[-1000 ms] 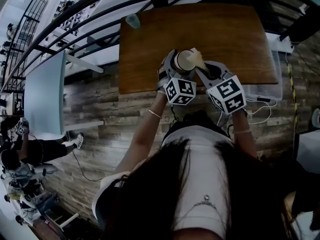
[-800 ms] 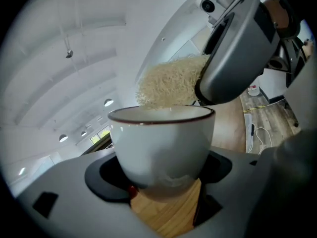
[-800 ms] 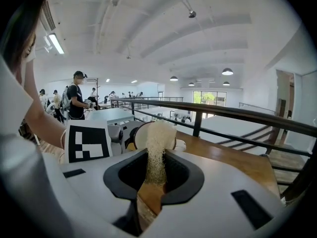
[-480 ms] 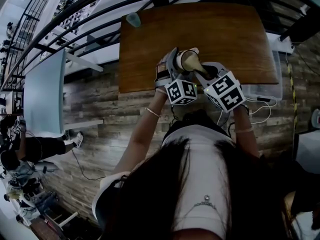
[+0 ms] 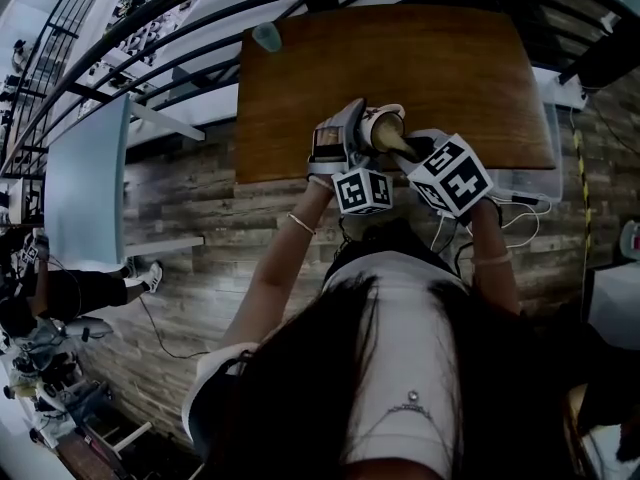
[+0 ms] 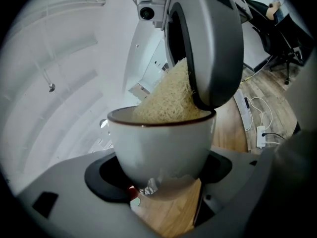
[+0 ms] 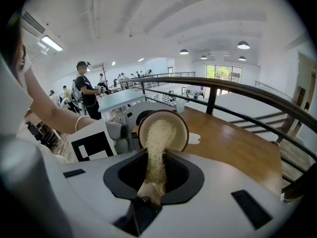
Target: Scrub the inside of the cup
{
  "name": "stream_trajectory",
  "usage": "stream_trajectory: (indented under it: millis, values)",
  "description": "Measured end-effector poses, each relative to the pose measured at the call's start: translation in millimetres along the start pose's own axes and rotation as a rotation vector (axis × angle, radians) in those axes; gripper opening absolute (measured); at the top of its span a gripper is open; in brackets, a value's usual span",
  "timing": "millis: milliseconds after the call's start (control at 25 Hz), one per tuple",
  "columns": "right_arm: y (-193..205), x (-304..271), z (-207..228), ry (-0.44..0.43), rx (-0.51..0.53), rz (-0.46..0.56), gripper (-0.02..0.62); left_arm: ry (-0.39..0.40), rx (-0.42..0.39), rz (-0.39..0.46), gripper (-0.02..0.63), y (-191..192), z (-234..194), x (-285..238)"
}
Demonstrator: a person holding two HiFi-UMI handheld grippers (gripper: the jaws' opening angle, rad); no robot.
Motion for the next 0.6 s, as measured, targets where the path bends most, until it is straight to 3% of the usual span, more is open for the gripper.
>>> stream_trajectory:
  millis: [600]
  values:
    - [5,3,-5,-0.144,-0.198,-0.051,0.084,0.051,-0.080,0.066,0.399,-13,15,8]
Point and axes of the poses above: the fingertips, and each gripper's own axes: x backward along the fingers, z to its right, y out of its underside, the point moved 8 cm from there along x, backward along the fingers, and after that the axes turned 12 degrees about z, right-handed, at the moved point
